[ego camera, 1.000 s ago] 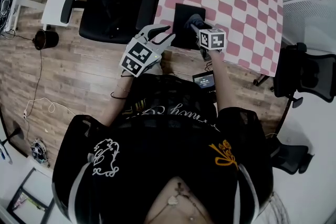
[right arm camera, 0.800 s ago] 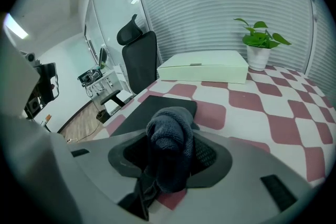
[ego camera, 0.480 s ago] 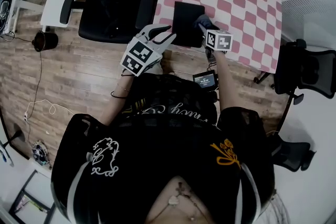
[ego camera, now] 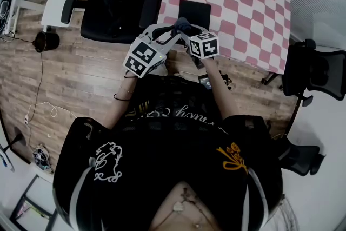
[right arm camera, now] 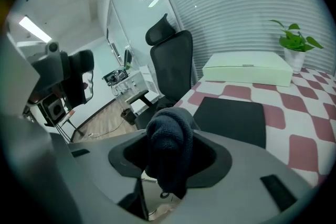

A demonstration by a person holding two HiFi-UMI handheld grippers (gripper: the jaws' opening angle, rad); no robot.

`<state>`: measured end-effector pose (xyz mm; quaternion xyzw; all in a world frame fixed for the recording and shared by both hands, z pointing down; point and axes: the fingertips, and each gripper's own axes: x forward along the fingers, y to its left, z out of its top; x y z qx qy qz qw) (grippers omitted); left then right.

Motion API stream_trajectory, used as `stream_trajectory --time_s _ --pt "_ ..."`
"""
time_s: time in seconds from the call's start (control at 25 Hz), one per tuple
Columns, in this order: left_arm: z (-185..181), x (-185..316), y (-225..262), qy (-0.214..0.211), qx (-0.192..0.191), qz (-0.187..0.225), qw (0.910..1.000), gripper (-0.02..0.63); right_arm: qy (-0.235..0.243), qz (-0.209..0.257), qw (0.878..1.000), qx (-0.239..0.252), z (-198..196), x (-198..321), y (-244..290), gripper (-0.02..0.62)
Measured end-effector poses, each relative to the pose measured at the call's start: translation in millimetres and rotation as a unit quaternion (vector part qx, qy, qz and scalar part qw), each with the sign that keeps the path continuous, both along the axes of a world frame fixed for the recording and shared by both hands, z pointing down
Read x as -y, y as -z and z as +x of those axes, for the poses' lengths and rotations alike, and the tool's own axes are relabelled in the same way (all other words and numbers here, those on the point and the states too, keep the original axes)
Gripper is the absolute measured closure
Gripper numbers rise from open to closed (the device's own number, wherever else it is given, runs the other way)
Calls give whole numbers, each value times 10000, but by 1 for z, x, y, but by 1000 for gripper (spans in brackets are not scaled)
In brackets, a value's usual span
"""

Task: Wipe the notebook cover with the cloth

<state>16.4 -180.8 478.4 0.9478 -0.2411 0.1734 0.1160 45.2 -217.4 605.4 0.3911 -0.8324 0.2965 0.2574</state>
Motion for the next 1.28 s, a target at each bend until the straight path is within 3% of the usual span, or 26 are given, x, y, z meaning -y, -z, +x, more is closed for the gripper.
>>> stream_trajectory --time_s 0.2,0.48,0.84,1.28 --pt "0 0 0 42 -4 -2 10000 508 538 -152 9979 -337 -25 -18 -23 426" --pt "-4 -2 -2 70 31 -37 10000 508 524 -144 9980 -317 -19 -20 -27 426" --pt "3 -2 -3 5 41 -65 10000 508 275 -193 9991 -275 23 -27 -28 426" --pt "32 -16 -1 -273 -21 -57 9996 508 -660 -224 9972 -281 107 -38 -26 426"
